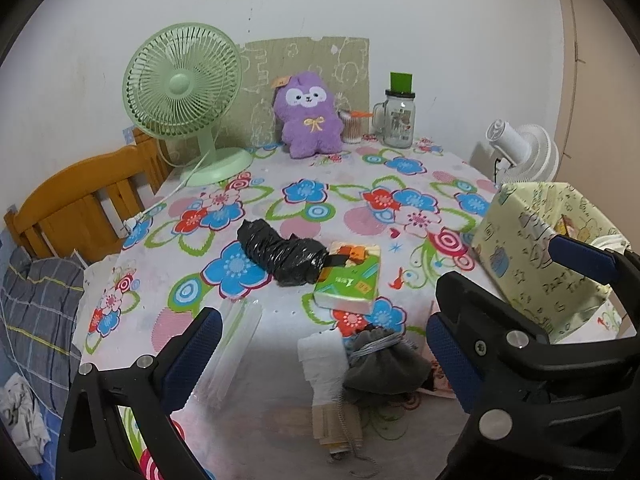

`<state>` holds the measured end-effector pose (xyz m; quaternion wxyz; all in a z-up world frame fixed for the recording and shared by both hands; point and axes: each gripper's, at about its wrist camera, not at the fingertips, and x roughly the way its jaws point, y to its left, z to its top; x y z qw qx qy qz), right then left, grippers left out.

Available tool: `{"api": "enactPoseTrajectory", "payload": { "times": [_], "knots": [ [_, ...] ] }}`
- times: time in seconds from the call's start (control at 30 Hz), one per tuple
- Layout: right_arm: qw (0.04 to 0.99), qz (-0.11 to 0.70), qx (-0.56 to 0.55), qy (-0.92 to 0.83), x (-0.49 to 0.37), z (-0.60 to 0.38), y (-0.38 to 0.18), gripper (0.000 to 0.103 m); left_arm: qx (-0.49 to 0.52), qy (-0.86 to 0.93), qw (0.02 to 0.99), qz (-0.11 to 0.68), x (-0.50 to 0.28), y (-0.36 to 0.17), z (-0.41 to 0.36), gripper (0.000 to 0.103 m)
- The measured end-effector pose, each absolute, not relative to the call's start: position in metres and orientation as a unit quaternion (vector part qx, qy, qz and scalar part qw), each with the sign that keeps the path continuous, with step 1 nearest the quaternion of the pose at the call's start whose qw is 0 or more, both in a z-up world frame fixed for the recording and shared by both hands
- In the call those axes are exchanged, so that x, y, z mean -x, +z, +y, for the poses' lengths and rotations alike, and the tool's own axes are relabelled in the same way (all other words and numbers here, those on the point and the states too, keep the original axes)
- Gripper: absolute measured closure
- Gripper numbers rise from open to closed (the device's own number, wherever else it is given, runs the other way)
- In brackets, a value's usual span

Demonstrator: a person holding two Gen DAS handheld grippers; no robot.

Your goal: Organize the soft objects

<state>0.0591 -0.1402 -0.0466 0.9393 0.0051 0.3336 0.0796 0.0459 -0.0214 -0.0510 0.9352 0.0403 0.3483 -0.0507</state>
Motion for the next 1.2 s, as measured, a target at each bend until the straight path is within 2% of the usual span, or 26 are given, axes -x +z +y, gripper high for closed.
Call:
{"api": "enactPoseTrajectory", "payload": {
  "times": [0.83, 0.9, 1.2],
  "knots": [
    [0.912, 0.402, -0.012, 0.086, -0.081, -0.133, -0.102, 0.000, -0.007, -0.055, 0.912, 0.406, -0.057, -0.105, -0.004, 0.000],
    [0.909, 0.406, -0.012, 0.098, -0.081, -0.130, -0.103, 0.003, -0.009, -0.054, 0.913, 0.405, -0.056, -0.105, -0.003, 0.000],
    [0.888, 0.437, -0.017, 0.144, -0.083, -0.109, -0.112, 0.026, -0.020, -0.052, 0.911, 0.409, -0.054, -0.110, -0.003, 0.000]
  ]
}}
